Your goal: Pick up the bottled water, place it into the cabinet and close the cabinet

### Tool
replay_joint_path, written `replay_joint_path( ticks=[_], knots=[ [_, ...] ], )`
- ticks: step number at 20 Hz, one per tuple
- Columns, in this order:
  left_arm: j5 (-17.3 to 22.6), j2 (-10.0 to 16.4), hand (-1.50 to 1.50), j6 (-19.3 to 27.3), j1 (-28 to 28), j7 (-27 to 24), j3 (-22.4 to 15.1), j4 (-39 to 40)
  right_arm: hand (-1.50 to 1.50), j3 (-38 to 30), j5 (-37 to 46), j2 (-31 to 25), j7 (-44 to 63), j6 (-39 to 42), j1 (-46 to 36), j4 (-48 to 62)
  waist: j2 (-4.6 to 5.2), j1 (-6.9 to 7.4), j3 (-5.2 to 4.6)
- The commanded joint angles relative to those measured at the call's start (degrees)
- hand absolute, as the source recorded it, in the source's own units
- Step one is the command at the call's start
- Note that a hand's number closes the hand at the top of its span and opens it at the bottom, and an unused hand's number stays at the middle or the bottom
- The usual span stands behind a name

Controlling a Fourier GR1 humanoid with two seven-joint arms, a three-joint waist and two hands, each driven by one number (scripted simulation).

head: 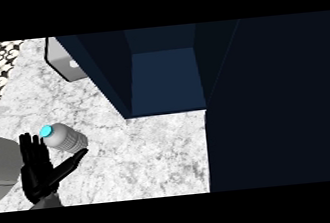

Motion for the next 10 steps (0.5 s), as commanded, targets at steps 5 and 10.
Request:
replay_joint_path(
  ticks=[5, 10],
  knots=[
    [1.98, 2.09, -1.50, -5.79, -5.41, -9.06, 3.76, 14.78, -1.50, -3.50, -4.77, -0.29, -0.70, 2.61, 3.97, -6.20, -0.04, -0.07, 0.01],
    [4.40, 1.51, -1.50, -12.72, -7.05, -11.19, 4.38, 18.47, -1.50, -3.26, -5.71, -0.66, 2.61, 0.96, 3.63, -9.64, 0.19, 0.39, -0.05]
  ],
)
